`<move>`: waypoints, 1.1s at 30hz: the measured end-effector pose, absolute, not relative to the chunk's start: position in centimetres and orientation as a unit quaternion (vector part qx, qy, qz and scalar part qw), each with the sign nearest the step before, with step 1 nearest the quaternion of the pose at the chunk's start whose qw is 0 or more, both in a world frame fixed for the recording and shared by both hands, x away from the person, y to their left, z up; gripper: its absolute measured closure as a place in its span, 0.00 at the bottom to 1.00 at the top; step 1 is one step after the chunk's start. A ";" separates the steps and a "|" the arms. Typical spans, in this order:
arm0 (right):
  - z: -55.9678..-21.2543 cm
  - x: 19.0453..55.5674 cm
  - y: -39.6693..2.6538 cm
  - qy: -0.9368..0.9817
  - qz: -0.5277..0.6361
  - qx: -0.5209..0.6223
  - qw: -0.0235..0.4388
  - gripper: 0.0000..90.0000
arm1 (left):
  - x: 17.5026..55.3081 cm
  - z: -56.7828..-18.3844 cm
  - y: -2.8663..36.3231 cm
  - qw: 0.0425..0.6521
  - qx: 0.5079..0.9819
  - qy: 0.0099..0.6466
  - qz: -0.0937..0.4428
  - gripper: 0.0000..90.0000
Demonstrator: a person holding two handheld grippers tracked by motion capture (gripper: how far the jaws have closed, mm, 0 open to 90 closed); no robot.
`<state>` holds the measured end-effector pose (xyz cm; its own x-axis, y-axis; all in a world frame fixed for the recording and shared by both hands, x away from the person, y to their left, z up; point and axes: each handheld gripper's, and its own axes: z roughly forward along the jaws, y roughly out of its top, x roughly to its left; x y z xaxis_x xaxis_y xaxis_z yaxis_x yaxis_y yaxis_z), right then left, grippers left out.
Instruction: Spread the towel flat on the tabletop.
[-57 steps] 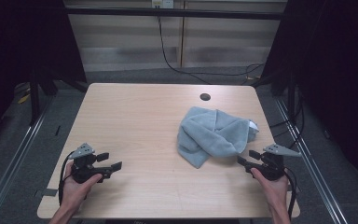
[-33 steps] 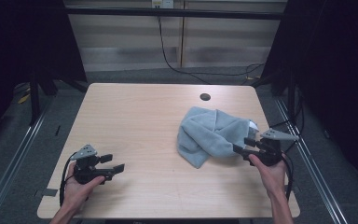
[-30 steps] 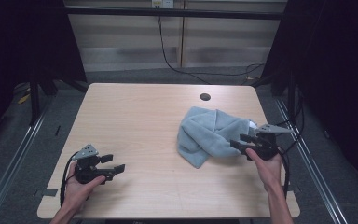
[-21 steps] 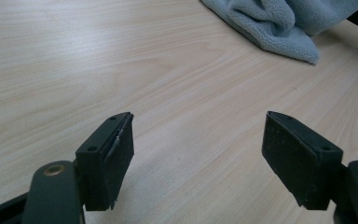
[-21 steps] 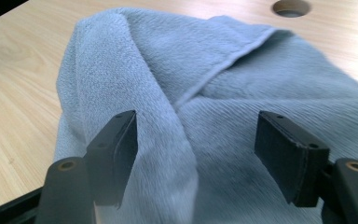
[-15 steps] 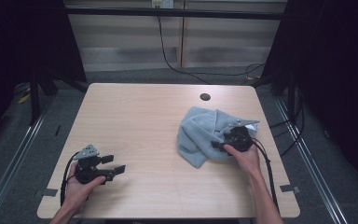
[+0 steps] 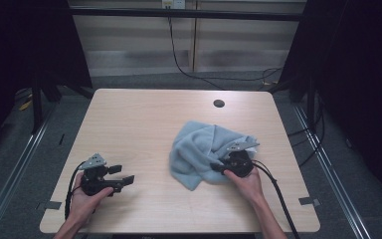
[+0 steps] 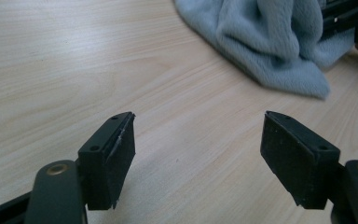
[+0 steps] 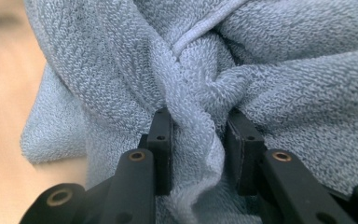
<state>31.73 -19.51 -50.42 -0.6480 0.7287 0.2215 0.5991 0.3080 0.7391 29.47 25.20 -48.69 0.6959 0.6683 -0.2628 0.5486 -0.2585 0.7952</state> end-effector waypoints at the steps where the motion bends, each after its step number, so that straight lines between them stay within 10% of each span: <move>1: -50.4 31.5 -18.8 0.807 0.421 0.408 0.078 0.74 | 29.5 -48.6 25.2 0.475 0.790 0.383 0.062 0.30; 16: -49.7 27.5 -13.4 0.832 0.442 0.334 0.001 0.64 | 29.3 -47.0 23.4 0.515 0.774 0.368 0.016 0.37; 33: -45.5 33.2 -20.4 0.801 0.435 0.405 0.078 0.37 | 34.1 -44.4 16.9 0.521 0.787 0.329 0.010 0.36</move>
